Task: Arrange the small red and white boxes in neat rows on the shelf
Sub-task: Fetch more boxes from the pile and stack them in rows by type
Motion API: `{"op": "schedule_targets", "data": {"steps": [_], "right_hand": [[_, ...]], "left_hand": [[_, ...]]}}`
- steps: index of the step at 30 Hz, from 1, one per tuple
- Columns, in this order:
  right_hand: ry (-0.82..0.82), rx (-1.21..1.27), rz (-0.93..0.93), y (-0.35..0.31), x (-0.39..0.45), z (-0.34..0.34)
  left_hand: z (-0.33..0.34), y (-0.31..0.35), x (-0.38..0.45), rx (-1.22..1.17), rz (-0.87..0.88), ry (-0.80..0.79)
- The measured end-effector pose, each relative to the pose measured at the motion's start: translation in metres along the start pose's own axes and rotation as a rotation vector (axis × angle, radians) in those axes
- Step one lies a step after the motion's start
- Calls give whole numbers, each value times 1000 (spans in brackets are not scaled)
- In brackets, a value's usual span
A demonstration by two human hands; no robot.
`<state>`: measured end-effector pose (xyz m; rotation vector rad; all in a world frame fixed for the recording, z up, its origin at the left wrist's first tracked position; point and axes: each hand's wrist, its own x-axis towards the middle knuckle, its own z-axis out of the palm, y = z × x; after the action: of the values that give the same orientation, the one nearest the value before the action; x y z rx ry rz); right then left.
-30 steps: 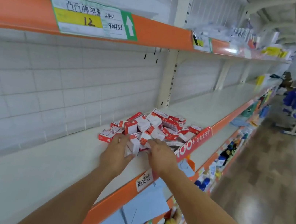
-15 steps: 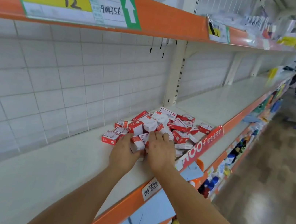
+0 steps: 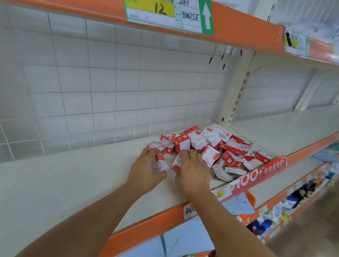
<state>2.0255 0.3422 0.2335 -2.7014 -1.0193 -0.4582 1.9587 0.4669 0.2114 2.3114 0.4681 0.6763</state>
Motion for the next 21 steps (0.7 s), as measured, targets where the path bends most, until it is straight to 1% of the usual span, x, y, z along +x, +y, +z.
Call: {"op": "schedule_targets", "data": {"steps": [4,10,15,21], "right_hand": [[-61,110,-105,-21,-8,-1],[-133,177,-269,-60,-38,-2],[-169,223,-416,-105,-68,-3],[-175,272,-592,-178,-103,-17]], "left_hand": [[-28,-8,-27,73,-99,51],[-70,-19,-92,212,-303,155],[-111,-28,-153,290,-378,266],[-167,-38,-221,324,-480,418]]}}
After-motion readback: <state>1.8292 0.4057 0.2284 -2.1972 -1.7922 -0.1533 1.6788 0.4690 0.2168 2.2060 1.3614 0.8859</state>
